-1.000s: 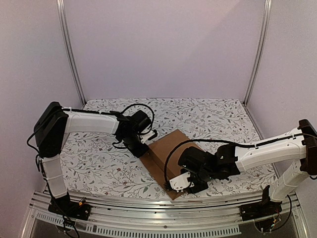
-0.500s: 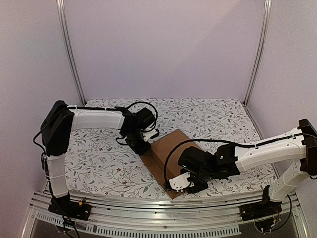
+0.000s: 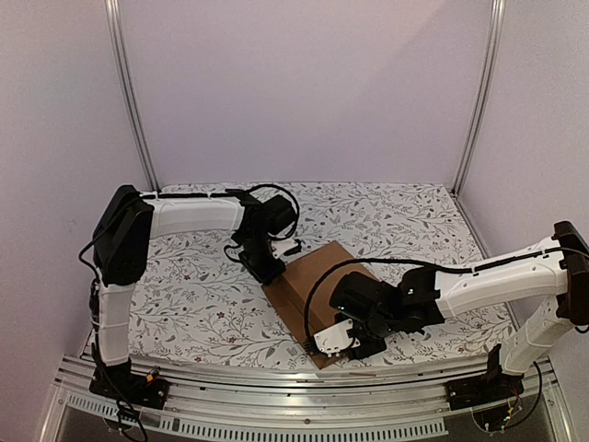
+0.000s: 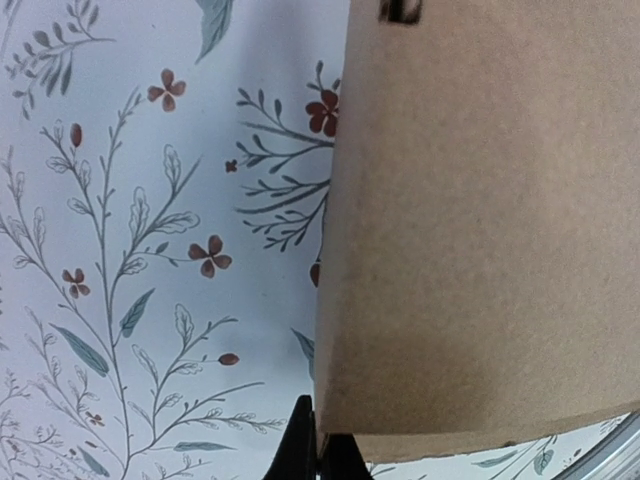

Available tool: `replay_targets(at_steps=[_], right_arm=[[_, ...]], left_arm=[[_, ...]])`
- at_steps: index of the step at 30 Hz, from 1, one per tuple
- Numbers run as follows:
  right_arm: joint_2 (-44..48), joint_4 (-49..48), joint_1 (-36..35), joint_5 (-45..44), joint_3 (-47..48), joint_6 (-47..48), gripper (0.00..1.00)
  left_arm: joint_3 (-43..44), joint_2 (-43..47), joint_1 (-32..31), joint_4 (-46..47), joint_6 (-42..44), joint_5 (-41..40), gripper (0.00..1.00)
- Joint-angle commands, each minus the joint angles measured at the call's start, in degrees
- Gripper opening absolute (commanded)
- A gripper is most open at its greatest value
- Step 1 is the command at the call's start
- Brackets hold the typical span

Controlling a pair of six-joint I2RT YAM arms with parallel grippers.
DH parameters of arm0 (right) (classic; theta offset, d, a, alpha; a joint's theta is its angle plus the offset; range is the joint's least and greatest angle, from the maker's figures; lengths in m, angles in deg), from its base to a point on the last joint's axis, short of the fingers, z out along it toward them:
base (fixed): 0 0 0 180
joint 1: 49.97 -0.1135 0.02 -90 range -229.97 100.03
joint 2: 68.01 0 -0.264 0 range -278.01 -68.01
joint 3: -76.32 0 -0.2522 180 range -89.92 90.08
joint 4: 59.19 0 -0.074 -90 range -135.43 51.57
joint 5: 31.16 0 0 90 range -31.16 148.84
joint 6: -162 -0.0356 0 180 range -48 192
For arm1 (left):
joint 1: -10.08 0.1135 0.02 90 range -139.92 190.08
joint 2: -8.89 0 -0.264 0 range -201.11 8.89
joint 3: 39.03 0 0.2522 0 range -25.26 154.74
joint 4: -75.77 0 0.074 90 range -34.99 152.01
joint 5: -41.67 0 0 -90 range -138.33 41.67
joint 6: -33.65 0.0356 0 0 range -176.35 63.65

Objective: Fold the paper box

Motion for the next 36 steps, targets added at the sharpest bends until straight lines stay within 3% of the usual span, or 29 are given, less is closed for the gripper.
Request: replay_targets(at_steps=[1,25,36], right_arm=[[-2.86,2.01,-0.35,4.01,-0.51,-0.26,0.5],[-3.61,2.09,-0.33,3.76,0.67,-0.81,0.51],[-3.13,2.52,-0.29,5.41,0.23,0.21,0.5]], left_arm=[[3.44,-2.09,-0.36,-3.76,0.41,6.73,0.0],[21.05,-13.08,0.25,-18.43,0.26,11.19,0.0],[24.02,-13.85,0.02,-18.74,7.39,8.6,0.02]])
